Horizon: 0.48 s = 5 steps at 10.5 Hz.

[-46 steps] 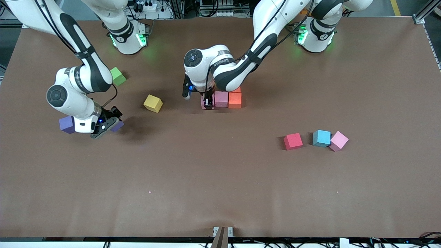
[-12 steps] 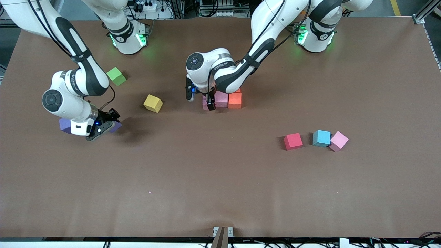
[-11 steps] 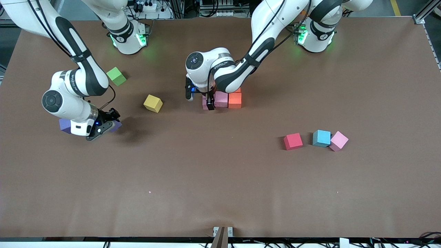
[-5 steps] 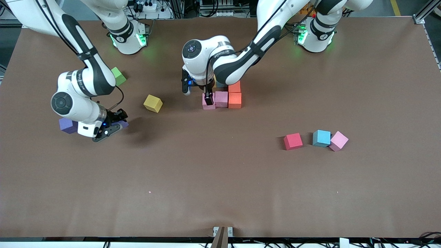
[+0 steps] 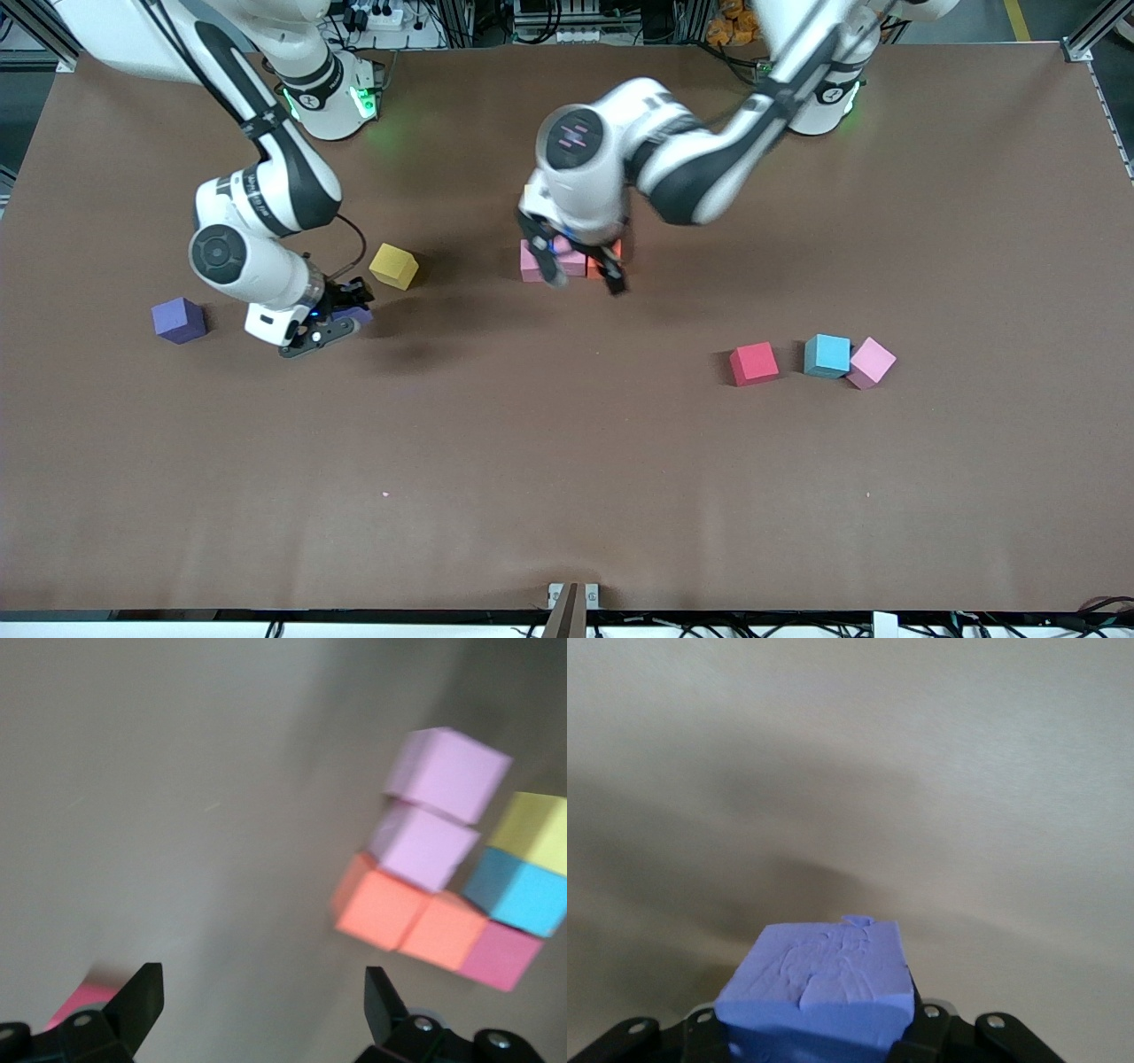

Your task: Form number 2 with 11 blocks

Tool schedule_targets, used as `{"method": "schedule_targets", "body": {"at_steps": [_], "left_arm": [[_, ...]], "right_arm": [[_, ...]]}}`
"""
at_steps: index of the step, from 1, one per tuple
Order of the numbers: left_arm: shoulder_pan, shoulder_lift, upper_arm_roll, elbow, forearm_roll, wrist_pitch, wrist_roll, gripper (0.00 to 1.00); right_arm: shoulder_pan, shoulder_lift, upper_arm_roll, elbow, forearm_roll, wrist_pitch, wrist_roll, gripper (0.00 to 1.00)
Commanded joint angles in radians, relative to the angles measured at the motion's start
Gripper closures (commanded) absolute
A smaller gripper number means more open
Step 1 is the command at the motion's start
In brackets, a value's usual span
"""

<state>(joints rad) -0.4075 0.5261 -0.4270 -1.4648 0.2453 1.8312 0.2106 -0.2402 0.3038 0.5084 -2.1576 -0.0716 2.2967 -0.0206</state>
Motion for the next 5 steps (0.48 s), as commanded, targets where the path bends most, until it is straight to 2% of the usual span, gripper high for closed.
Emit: {"method": "schedule_targets", "body": {"at_steps": [1, 3, 5], "left_arm": [[0.131, -0.023, -0.009, -0.029, -0.024, -0.007, -0.069, 0.00], [0.171, -0.023, 0.003, -0.035, -0.023, -0.010, -0.234, 0.00], [0.177, -0.031, 0.045, -0.035, -0.021, -0.039, -0.467, 0.00]], "right_arm": [[0.105, 0.009, 0.004, 0.051, 0.074, -0.013, 0.152, 0.88], [0.198, 0.055, 0.004, 0.116, 0.085, -0.008, 0.297, 0.88], [0.289, 0.119, 0.002, 0.194, 0.079, -0.005, 0.442, 0.88]]}}
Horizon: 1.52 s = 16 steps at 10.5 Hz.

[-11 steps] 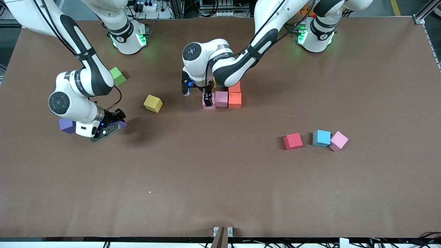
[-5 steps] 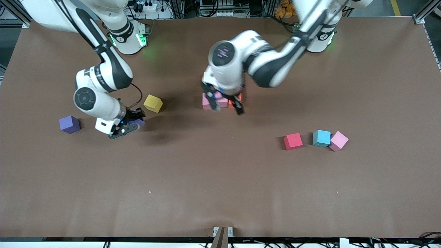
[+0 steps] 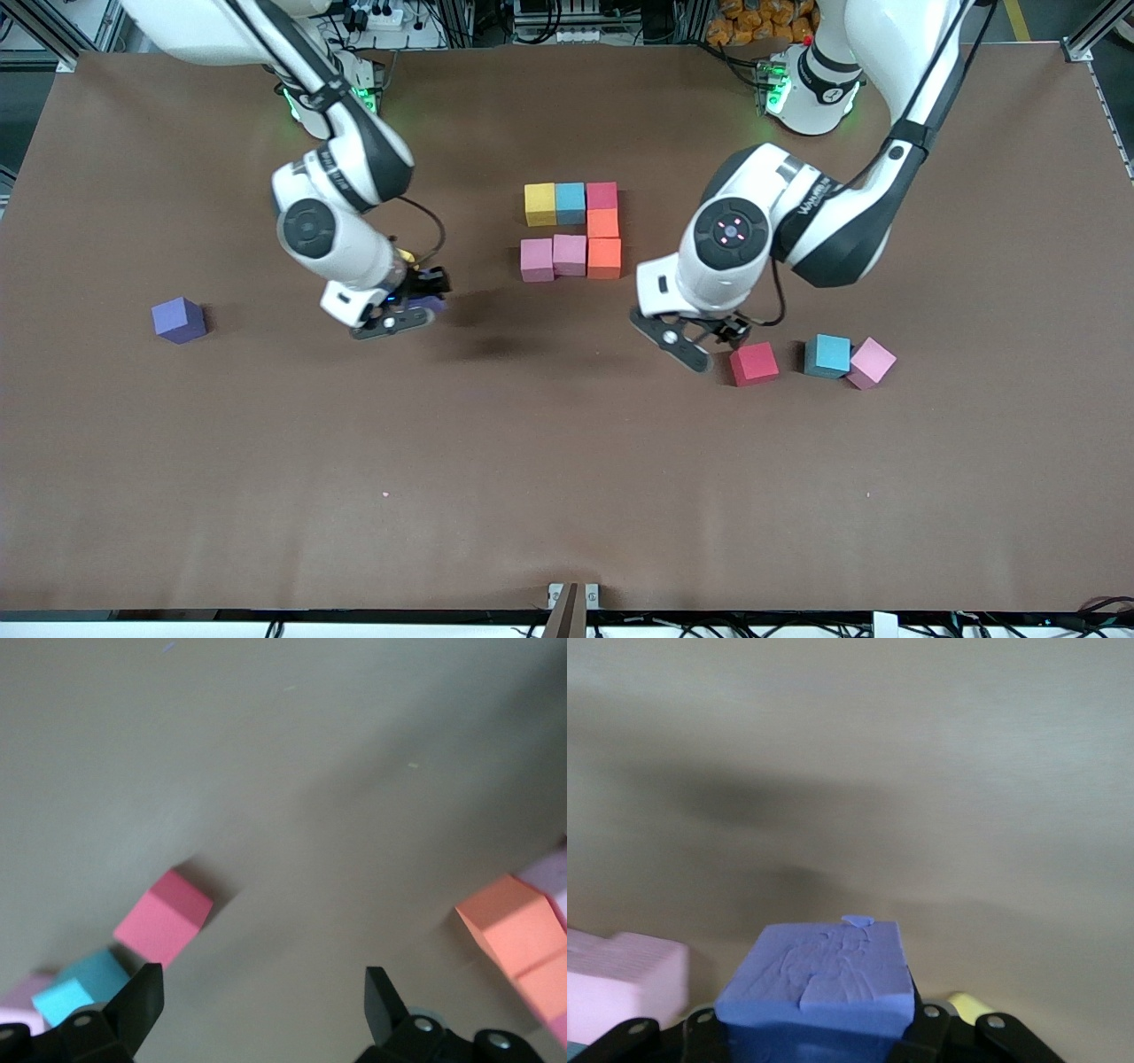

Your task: Form number 2 with 11 blocks

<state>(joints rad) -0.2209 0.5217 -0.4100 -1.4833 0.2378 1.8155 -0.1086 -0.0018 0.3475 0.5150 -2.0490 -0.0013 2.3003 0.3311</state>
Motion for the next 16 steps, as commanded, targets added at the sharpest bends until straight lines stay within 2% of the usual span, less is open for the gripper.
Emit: {"method": "schedule_targets", "body": {"at_steps": [1, 3, 4, 5, 7, 9, 12, 16], "left_arm": [[-0.008, -0.026, 0.051, -0.015, -0.014, -0.028, -0.263, 0.00], [-0.008, -0.020, 0.095, -0.015, -0.014, -0.030, -0.435, 0.00], [-0.002, -0.023, 0.127, -0.011, -0.017, -0.045, -0.439, 0.00], [-0.002, -0.023, 0.157, -0.006, -0.015, -0.060, -0.445, 0.00], [0.001, -0.017, 0.198, -0.026, -0.104, -0.062, -0.488, 0.00], [0.006, -0.002, 0.203, -0.070, -0.124, -0.029, -0.561, 0.00], [0.006, -0.005, 0.204, -0.173, -0.144, 0.092, -0.700, 0.00], [0.031, -0.002, 0.206, -0.225, -0.134, 0.177, -0.671, 0.00]], "right_arm": [[0.084, 0.108, -0.006, 0.122, 0.000, -0.007, 0.153, 0.88], [0.152, 0.177, -0.015, 0.191, -0.009, 0.004, 0.277, 0.88], [0.195, 0.212, -0.038, 0.229, -0.031, 0.002, 0.320, 0.88], [0.241, 0.247, -0.065, 0.269, -0.055, 0.002, 0.357, 0.88], [0.346, 0.316, -0.149, 0.329, -0.113, 0.004, 0.405, 0.88], [0.439, 0.350, -0.216, 0.348, -0.115, 0.028, 0.446, 0.88], [0.491, 0.380, -0.243, 0.346, -0.118, 0.085, 0.479, 0.88], [0.523, 0.375, -0.263, 0.337, -0.117, 0.080, 0.482, 0.88]]}}
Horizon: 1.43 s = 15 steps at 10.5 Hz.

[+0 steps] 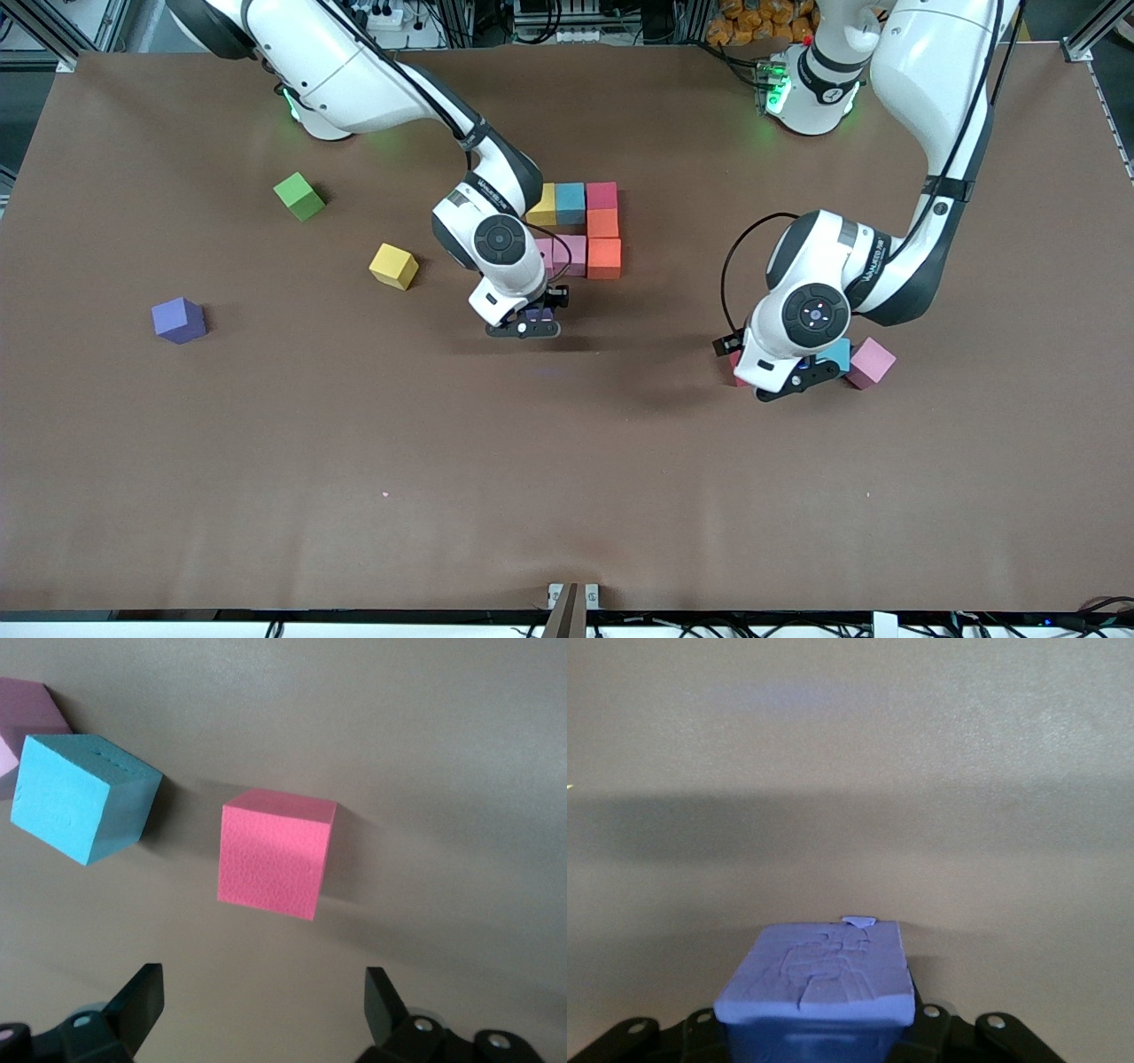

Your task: Form number 2 with 11 blocks

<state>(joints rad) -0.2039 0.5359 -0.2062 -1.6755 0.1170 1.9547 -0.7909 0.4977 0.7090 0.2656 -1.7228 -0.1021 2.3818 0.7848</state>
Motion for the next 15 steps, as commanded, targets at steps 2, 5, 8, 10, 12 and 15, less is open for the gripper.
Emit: {"method": "schedule_targets", "body": {"at_steps": [2, 5, 8, 10, 12, 15], "left_arm": [[0.024, 0.005, 0.002, -0.049, -0.020, 0.090, 0.016, 0.00], [0.032, 0.038, 0.014, -0.053, -0.023, 0.165, 0.048, 0.00], [0.051, 0.059, 0.016, -0.053, -0.023, 0.190, 0.076, 0.00], [0.052, 0.085, 0.016, -0.053, -0.027, 0.216, 0.076, 0.00], [0.052, 0.098, 0.019, -0.053, -0.063, 0.230, 0.076, 0.00], [0.051, 0.122, 0.019, -0.050, -0.094, 0.256, 0.076, 0.40]], "right_arm": [[0.019, 0.003, -0.014, -0.007, -0.018, -0.004, 0.027, 0.88], [0.013, -0.017, -0.013, -0.015, -0.016, -0.013, 0.028, 0.88], [0.009, -0.045, -0.013, -0.035, -0.016, -0.013, 0.028, 0.88], [0.009, -0.060, -0.011, -0.037, -0.014, -0.036, 0.030, 0.88], [0.016, -0.060, -0.011, -0.043, -0.014, -0.030, 0.030, 0.88], [0.021, -0.059, -0.011, -0.060, -0.014, -0.024, 0.031, 0.88]]}}
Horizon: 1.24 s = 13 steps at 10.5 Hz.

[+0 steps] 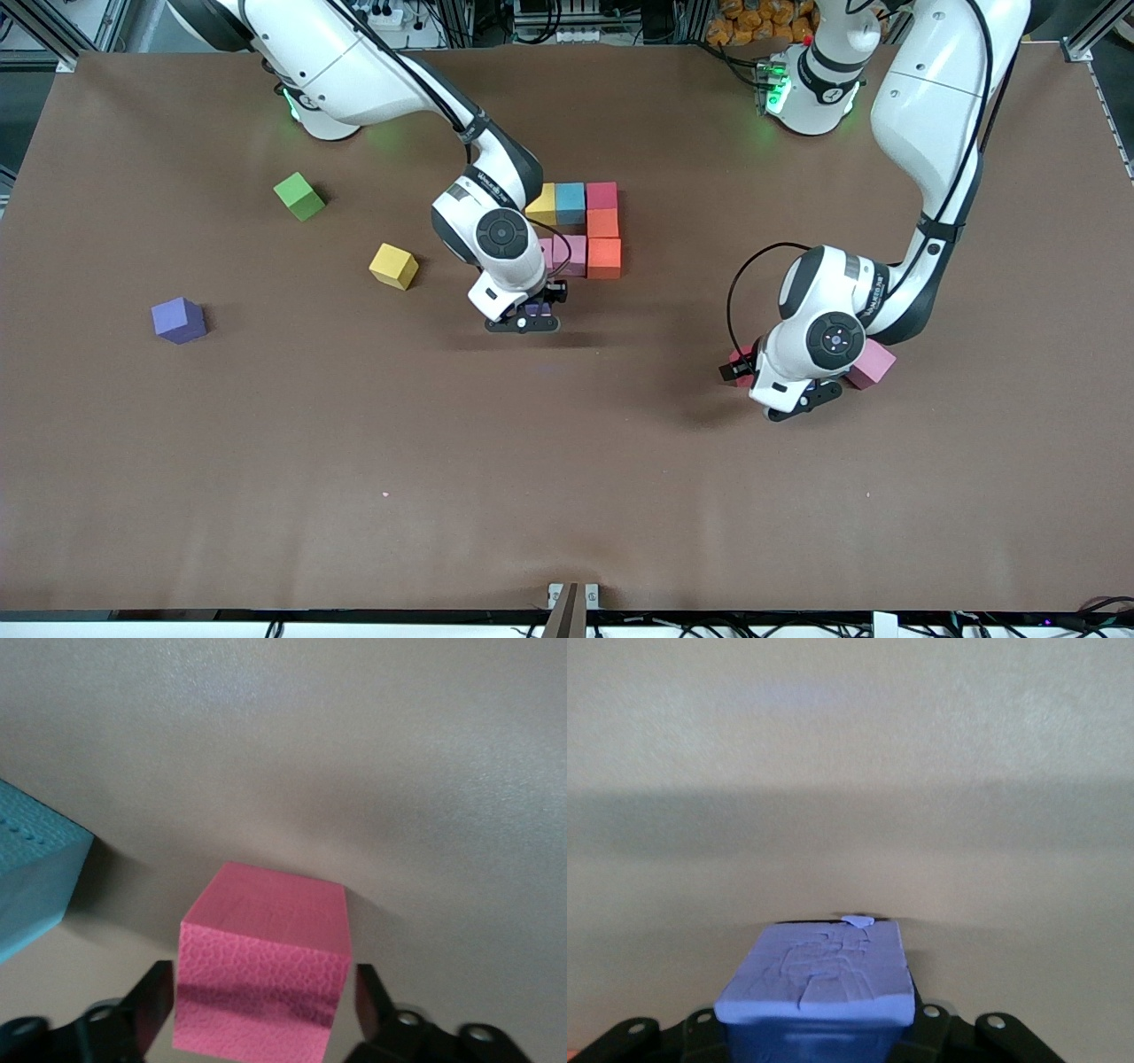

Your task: Form number 2 with 11 blocks

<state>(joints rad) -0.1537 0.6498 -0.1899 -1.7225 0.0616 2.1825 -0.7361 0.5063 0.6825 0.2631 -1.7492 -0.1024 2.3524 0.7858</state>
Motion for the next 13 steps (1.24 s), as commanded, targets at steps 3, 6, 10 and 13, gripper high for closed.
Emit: {"method": "schedule_targets", "body": {"at_steps": [3, 6, 10, 13], "left_arm": [[0.000, 0.001, 0.001, 0.004, -0.043, 0.029, 0.049, 0.78], [-0.015, -0.015, 0.000, 0.044, -0.045, 0.025, 0.060, 0.81], [-0.087, -0.002, -0.010, 0.101, -0.054, 0.025, 0.060, 0.86], [-0.153, -0.001, -0.010, 0.113, -0.127, 0.026, 0.060, 0.88]], "right_arm": [[0.024, -0.031, -0.007, -0.036, -0.014, 0.019, 0.064, 0.88], [0.025, -0.031, -0.007, -0.038, -0.014, 0.022, 0.066, 0.88], [0.028, -0.032, -0.007, -0.052, -0.016, 0.024, 0.064, 0.80], [0.032, -0.034, -0.007, -0.052, -0.016, 0.022, 0.066, 0.54]]}}
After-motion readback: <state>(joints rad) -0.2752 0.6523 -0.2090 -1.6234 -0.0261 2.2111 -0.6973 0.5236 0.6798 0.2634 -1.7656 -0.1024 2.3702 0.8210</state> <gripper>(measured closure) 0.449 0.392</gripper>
